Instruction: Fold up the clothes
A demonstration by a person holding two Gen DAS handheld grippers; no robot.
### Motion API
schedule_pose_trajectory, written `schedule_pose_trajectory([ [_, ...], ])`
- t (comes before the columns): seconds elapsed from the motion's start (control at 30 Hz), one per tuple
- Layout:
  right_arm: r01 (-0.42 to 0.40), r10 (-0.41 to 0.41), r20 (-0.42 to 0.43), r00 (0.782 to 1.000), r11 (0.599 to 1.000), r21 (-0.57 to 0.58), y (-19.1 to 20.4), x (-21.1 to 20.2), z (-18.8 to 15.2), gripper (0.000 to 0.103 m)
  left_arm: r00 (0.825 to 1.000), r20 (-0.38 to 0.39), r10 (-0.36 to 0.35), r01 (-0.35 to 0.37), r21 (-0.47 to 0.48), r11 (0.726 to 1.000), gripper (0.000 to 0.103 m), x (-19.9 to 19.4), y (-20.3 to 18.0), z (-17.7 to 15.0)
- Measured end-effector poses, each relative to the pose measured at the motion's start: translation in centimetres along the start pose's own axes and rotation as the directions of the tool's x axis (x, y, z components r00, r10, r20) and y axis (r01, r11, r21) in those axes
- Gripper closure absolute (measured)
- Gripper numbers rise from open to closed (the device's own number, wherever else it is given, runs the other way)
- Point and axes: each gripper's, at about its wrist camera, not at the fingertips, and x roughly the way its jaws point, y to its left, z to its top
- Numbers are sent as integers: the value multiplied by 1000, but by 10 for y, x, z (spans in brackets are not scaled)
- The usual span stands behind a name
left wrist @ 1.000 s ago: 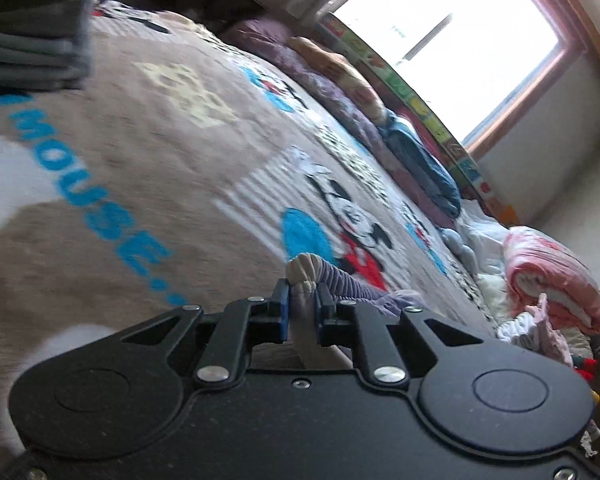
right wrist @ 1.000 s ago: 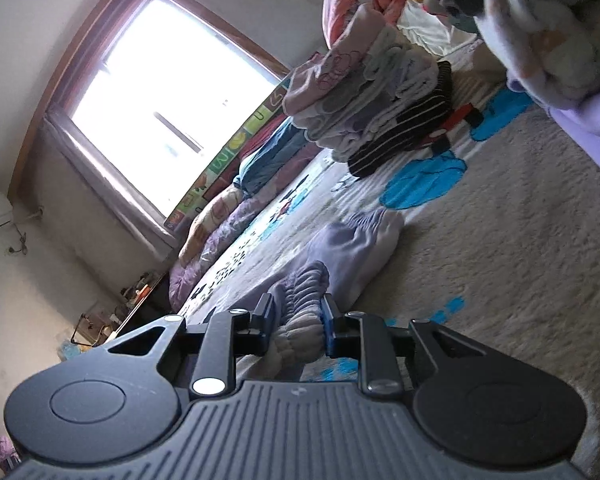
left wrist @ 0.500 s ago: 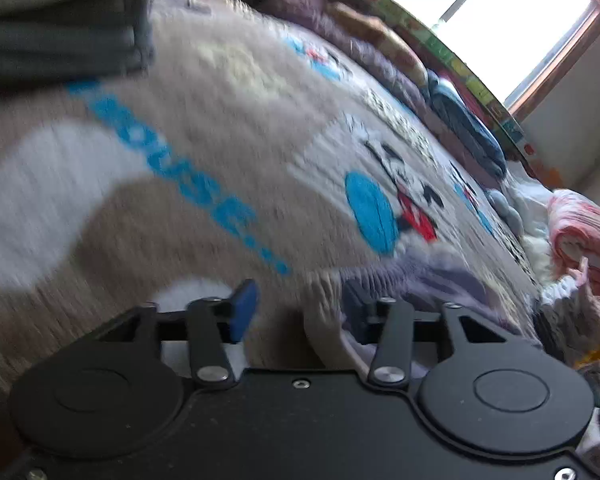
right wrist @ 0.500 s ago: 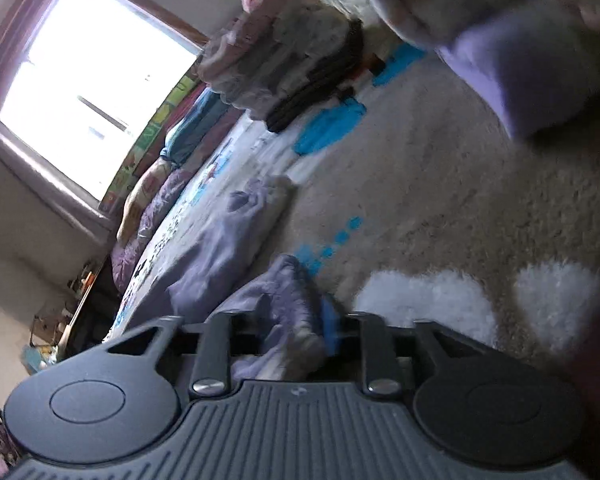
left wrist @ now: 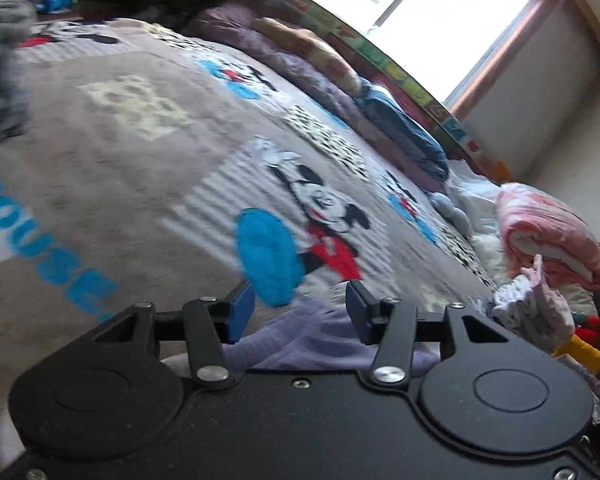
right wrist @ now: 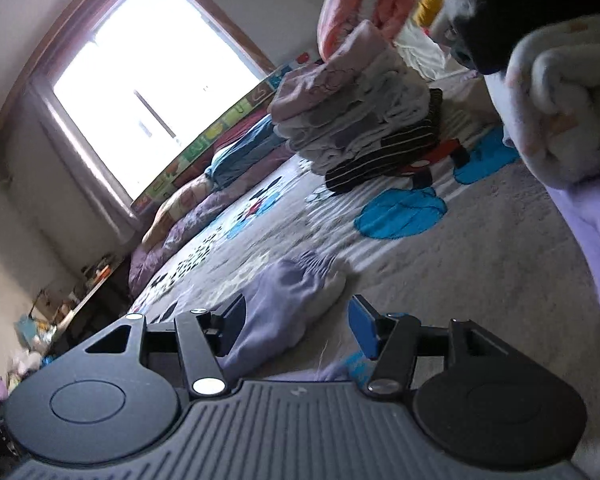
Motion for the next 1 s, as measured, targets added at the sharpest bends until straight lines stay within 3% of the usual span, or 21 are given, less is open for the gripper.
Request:
schedule_pose_trajectory([
  [0.17, 8, -6, -47, 999, 999, 42, -16, 30, 15, 44, 994, -104, -21, 24, 26, 999, 54, 47, -21, 13],
  [0.27, 13, -10, -79, 997, 999, 43, -20, 46, 22, 43, 985, -173, 2, 14, 88, 996, 52, 73, -34, 16],
  [0.4, 18, -15, -105, 994, 1000, 25, -24, 63, 30, 38, 968, -248, 42, -6, 143, 990, 47, 97, -37, 16],
  [0.53, -4, 10, -127, 992, 999, 43, -30, 80, 36, 30, 952, -303, 35, 3, 124, 992, 47, 110, -26, 10],
  [0.57, -18, 24, -139, 990, 999, 42, -31, 85, 37, 29, 953, -302, 17, 18, 111, 994, 50, 112, -24, 8],
  [0.6, -40, 46, -157, 987, 998, 44, -31, 90, 38, 28, 954, -301, 7, 26, 106, 994, 63, 113, -24, 7],
  [0.67, -83, 90, -193, 977, 995, 47, -30, 101, 40, 32, 956, -294, -5, 43, 125, 991, 72, 114, -26, 6],
  [0.73, -141, 152, -239, 959, 988, 63, -30, 108, 41, 60, 959, -284, -18, 61, 143, 988, 76, 113, -29, 7],
  [0.8, -170, 174, -261, 949, 985, 37, -26, 107, 44, 73, 963, -267, -31, 74, 151, 986, 76, 110, -31, 9],
  [0.93, -216, 205, -250, 946, 976, -16, -13, 92, 52, 83, 968, -240, -73, 104, 119, 987, 76, 108, -31, 17],
  [1.0, -170, 146, -261, 954, 983, -70, -5, 90, 57, 81, 969, -240, -58, 93, 134, 987, 76, 111, -33, 20],
])
